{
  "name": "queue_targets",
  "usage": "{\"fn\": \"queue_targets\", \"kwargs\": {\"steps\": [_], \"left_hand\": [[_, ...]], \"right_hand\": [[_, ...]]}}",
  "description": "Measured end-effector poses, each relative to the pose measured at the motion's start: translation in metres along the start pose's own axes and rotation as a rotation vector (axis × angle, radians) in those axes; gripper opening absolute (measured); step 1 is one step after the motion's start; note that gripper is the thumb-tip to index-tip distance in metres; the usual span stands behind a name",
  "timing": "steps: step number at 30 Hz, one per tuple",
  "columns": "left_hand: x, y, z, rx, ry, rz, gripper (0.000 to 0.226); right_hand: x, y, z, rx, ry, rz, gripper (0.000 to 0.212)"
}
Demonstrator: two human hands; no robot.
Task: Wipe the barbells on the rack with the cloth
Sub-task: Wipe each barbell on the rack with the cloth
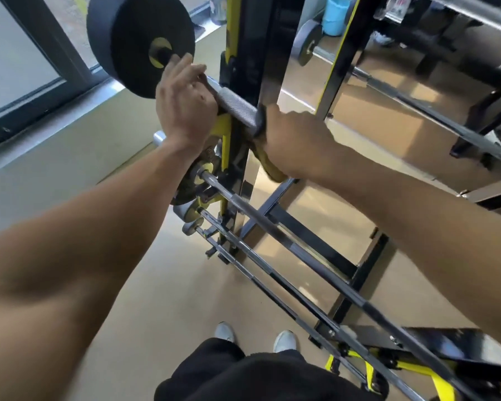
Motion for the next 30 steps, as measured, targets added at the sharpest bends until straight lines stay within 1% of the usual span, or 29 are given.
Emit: {"fn": "queue_targets", "kwargs": {"steps": [3,4,7,9,13,15,18,20,22,24,26,27,30], "left_hand": [[-0.004,0.006,0.000,0.096,0.028,-0.158,0.040],[-0.007,0.007,0.002,0.122,0.034,-0.180,0.040],[-0.006,0.011,0.000,0.181,0.034,-0.231,0.039],[-0.003,0.014,-0.004,0.204,0.025,-0.260,0.039],[-0.005,0.013,-0.005,0.227,0.001,-0.255,0.041],[-0.004,0.013,-0.003,0.206,-0.018,-0.248,0.043],[-0.006,0.008,-0.001,0.153,0.036,-0.159,0.043],[-0.007,0.004,-0.002,0.156,0.060,-0.127,0.043],[-0.006,0.007,-0.001,0.170,0.045,-0.133,0.043],[-0.006,0.010,0.000,0.192,0.039,-0.145,0.043],[-0.009,0.011,0.001,0.219,0.061,-0.116,0.042],[-0.010,0.012,0.001,0.226,0.079,-0.093,0.040],[-0.010,0.015,-0.001,0.227,0.102,-0.086,0.040]], "right_hand": [[0.027,0.001,-0.035,-0.146,-0.030,0.050,0.023],[0.029,0.001,-0.035,-0.165,-0.038,0.079,0.023],[0.021,0.005,-0.019,-0.137,-0.002,0.134,0.033],[0.014,0.009,-0.004,-0.102,0.039,0.162,0.035],[-0.014,0.007,0.043,-0.073,0.054,0.225,0.020],[-0.031,-0.002,0.066,-0.055,0.041,0.238,0.019],[-0.035,-0.002,0.077,-0.066,0.026,0.297,0.025],[-0.019,-0.001,0.057,-0.133,-0.040,0.324,0.039],[0.009,0.002,0.025,-0.219,-0.102,0.326,0.052],[0.034,0.005,-0.007,-0.293,-0.145,0.344,0.056],[0.044,0.010,-0.024,-0.337,-0.122,0.419,0.056],[0.042,0.012,-0.023,-0.315,-0.083,0.439,0.055],[0.019,0.010,0.004,-0.173,-0.001,0.362,0.051]]}}
Point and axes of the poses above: each hand's wrist, its own z-axis towards the middle knuckle, its own y-axis out of the palm, x = y × z, the point moved 1 cm from there along z, towards the middle knuckle, and after that the axes turned 11 degrees about -z, right-handed, at the moved point
